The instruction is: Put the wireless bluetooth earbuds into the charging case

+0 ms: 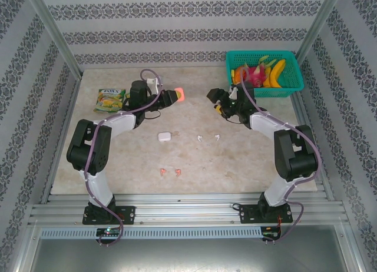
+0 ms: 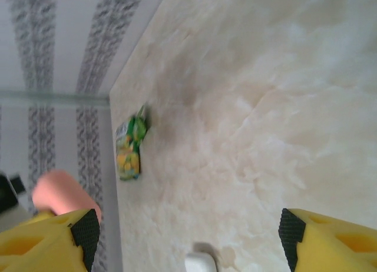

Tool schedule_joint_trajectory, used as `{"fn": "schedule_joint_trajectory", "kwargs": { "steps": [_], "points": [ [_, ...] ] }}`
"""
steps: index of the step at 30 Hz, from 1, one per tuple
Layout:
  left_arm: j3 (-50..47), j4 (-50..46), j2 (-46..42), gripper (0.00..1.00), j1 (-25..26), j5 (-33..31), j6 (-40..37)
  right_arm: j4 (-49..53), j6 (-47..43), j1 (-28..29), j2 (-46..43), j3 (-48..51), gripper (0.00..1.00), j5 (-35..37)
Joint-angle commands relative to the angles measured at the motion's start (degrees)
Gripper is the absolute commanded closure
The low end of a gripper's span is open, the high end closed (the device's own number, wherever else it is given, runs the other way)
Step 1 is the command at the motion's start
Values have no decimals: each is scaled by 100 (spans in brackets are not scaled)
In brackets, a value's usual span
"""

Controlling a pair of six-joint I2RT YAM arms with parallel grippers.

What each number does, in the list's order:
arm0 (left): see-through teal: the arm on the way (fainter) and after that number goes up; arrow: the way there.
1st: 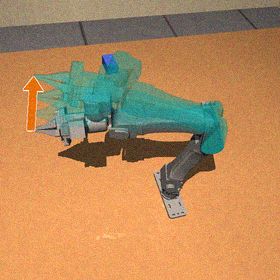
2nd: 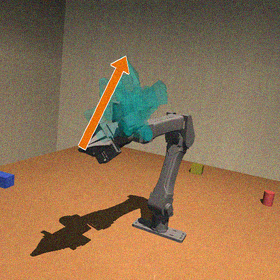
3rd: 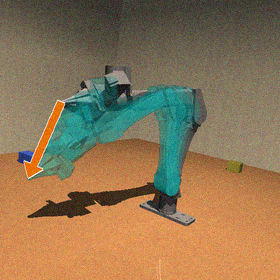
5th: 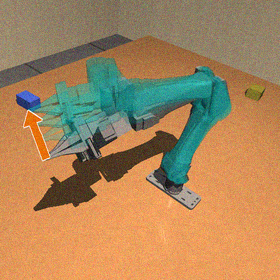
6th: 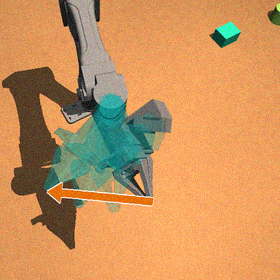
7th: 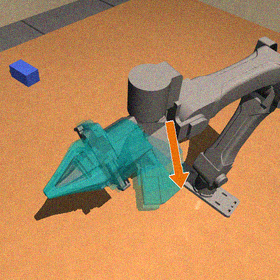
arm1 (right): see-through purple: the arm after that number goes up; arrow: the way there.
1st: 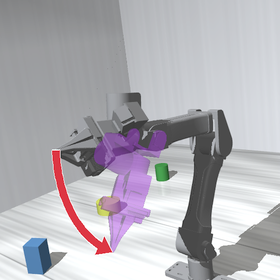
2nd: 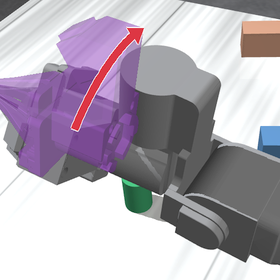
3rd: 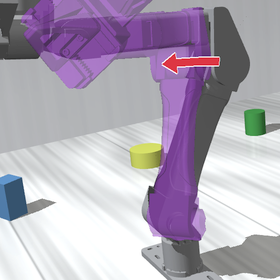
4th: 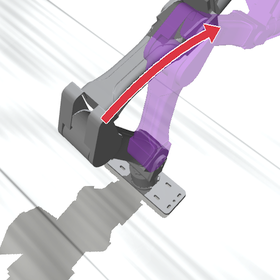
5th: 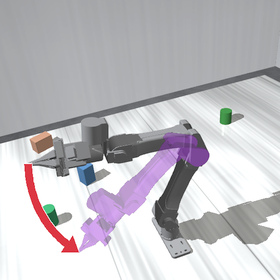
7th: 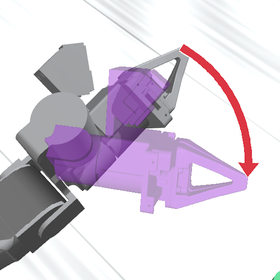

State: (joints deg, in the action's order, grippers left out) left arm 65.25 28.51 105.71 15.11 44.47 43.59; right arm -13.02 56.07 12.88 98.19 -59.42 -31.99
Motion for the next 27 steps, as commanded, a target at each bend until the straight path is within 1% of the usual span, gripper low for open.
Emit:
{"fn": "schedule_joint_trajectory", "kwargs": {
  "steps": [1,7,14,21,27],
  "points": [
    [281,-495,-108,86,4,970,-287,-416,-1170,284,-287,66,19,-551],
    [375,-763,-191,86,6,1136,-403,-427,-1283,641,-174,-105,21,-554],
    [333,-850,-262,86,7,1146,-464,-449,-1154,868,162,-424,22,-520],
    [334,-847,-266,86,0,1135,-472,-469,-1065,962,433,-555,24,-458],
    [348,-814,-355,86,6,1169,-443,-586,-889,873,654,-457,27,-337]
  ]
}}
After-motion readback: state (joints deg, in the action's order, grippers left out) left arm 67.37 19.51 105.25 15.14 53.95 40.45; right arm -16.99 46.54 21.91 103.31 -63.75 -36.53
